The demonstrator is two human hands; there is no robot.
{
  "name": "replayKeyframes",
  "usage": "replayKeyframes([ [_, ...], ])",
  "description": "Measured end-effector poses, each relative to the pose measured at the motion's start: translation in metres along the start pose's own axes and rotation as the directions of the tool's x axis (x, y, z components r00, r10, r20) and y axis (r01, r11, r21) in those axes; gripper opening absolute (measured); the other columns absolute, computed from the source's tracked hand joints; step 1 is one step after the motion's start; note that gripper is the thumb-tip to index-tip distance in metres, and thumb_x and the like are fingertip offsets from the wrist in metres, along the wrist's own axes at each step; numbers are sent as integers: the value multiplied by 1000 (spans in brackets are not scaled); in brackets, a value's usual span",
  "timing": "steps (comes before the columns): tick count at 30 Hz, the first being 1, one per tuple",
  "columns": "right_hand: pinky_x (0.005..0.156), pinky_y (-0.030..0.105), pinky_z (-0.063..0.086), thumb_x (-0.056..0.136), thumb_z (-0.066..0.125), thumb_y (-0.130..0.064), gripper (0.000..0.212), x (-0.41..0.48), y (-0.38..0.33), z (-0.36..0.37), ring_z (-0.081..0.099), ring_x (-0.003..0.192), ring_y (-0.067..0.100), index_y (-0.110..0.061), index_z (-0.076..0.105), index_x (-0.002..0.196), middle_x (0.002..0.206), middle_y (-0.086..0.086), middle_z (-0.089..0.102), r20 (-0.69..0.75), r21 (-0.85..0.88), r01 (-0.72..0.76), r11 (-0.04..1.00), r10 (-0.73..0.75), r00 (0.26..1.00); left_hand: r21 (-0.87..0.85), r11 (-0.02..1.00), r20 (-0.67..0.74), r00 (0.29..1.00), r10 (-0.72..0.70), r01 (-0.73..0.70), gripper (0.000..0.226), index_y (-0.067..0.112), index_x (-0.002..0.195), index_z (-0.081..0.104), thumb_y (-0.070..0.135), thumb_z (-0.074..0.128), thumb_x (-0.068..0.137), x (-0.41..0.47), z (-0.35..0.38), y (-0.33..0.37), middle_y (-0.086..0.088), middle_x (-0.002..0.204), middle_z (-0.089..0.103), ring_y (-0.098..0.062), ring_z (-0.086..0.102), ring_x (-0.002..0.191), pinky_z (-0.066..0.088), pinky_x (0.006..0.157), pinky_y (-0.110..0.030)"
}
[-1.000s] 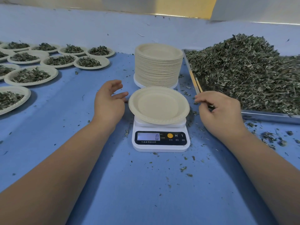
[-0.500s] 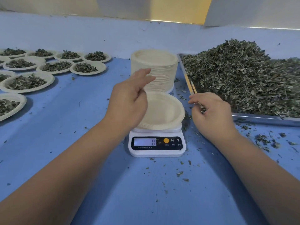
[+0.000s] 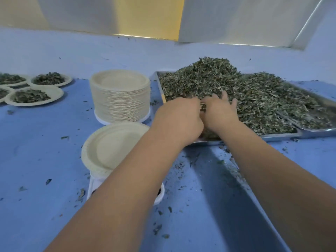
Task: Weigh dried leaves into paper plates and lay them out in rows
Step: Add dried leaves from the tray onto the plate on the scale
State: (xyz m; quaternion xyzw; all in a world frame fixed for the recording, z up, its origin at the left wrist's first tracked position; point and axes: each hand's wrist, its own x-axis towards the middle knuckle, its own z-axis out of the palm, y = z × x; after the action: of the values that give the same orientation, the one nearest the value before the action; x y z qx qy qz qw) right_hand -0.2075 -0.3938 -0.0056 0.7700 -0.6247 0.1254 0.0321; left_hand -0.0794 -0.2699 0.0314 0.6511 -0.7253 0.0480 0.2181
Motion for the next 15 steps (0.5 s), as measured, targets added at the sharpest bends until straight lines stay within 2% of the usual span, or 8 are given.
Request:
replayKeyframes([
  [1,118,67,2,90,53,-44,60,10,9,0,8,154,37,-26,43,146,162,12,29,11,-94,-89,992,90,996,19,1000,11,1000,17,-17,20,17,109,58,16,47,92,1,4,1,2,78,49,-26,54,77,33,55,-33],
  [2,116,70,-1,89,52,-49,66,18,16,0,6,154,38,-27,37,149,165,12,23,56,-133,-174,976,182,982,35,999,28,999,32,-33,19,16,109,57,16,47,93,2,8,1,1,76,47,-27,54,75,32,54,-33],
  [4,117,68,17,89,53,-50,71,28,23,1,24,148,40,-21,32,150,158,17,33,213,-120,-284,951,304,928,38,999,36,999,37,-39,18,14,109,57,15,47,94,3,11,-2,-1,76,48,-28,55,74,34,55,-34],
  [6,105,54,43,89,55,-44,60,30,20,3,52,121,39,-11,45,138,129,19,56,295,-131,-240,962,269,917,32,999,26,999,32,-32,19,15,111,58,16,48,95,4,13,-6,-3,81,54,-30,57,78,37,58,-35],
  [8,81,37,52,89,56,-39,37,28,10,2,60,85,28,-8,60,109,97,12,62,304,-115,-143,983,172,937,16,1000,25,999,25,-25,26,17,118,59,17,47,96,6,14,-8,-4,88,59,-29,57,80,40,61,-36],
  [11,74,34,53,88,55,-37,21,26,-14,-3,61,80,28,-16,61,87,95,9,64,315,-95,20,995,11,949,9,1000,38,999,11,-12,29,20,121,59,17,48,95,8,15,-12,0,85,53,-26,53,79,37,61,-35],
  [13,65,32,50,86,54,-33,12,24,-24,-5,60,77,24,-23,59,85,92,4,63,208,-34,82,996,-73,975,27,1000,63,998,3,-4,30,20,121,60,16,48,94,8,14,-14,1,82,51,-25,53,78,39,60,-35],
  [15,56,27,42,84,51,-32,14,21,-22,-7,58,68,19,-24,62,82,80,-1,61,-52,70,65,995,-61,997,30,999,82,997,-13,11,31,20,119,61,15,47,92,8,13,-19,-1,84,54,-26,55,81,45,63,-36],
])
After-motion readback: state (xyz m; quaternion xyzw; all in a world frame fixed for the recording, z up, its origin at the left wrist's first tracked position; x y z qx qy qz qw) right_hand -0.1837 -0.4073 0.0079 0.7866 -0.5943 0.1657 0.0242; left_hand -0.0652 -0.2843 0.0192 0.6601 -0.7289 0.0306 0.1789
